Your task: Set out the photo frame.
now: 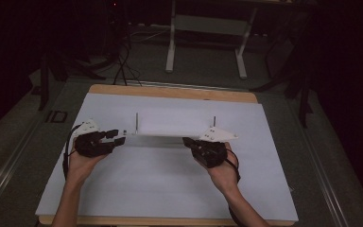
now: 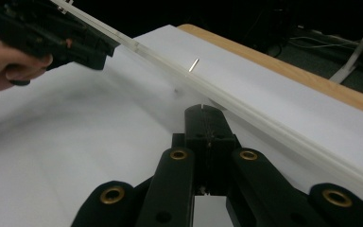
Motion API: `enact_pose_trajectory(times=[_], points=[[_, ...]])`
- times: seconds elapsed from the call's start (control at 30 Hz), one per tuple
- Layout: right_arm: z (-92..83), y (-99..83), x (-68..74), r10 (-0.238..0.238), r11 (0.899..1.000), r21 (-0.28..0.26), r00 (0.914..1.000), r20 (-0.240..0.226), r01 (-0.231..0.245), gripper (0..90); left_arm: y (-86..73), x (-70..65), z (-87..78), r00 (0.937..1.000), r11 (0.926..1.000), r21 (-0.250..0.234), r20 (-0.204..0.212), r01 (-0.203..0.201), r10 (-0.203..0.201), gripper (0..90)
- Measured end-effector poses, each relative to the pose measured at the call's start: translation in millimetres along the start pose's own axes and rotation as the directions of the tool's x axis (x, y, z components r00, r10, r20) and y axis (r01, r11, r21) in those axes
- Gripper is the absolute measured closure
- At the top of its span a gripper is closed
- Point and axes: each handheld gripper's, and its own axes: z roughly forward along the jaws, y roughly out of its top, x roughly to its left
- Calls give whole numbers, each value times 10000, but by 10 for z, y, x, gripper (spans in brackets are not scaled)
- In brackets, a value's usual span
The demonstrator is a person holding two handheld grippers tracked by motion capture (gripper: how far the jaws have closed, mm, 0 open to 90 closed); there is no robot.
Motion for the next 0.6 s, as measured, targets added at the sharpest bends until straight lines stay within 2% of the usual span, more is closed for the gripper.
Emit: enact_pose_trajectory(times=[0.07, 0.13, 0.3, 0.4, 0.53, 0.6], points=[[7, 29, -17, 66, 10000, -54, 10000, 20, -66, 900, 42, -31, 46, 9993, 9994, 82, -182, -335, 337, 458], [17, 52, -34, 57, 9999, -101, 10000, 70, -56, 900, 80, -44, 85, 9985, 9987, -95, -232, -495, 493, 410], [29, 86, -55, 96, 9998, -151, 9999, 117, -94, 900, 145, -60, 183, 9979, 9968, -470, -128, -644, 639, 367], [41, 109, -74, 107, 9996, -252, 9998, 138, -104, 900, 200, -66, 231, 9968, 9951, -617, -257, -766, 752, 332], [49, 128, -92, 124, 9995, -282, 9998, 146, -120, 900, 278, -89, 286, 9958, 9903, -1043, -69, -914, 912, 326], [60, 155, -110, 73, 9996, -289, 9998, 176, -67, 900, 303, -101, 322, 9947, 9887, -1088, -41, -1027, 1029, 326]])
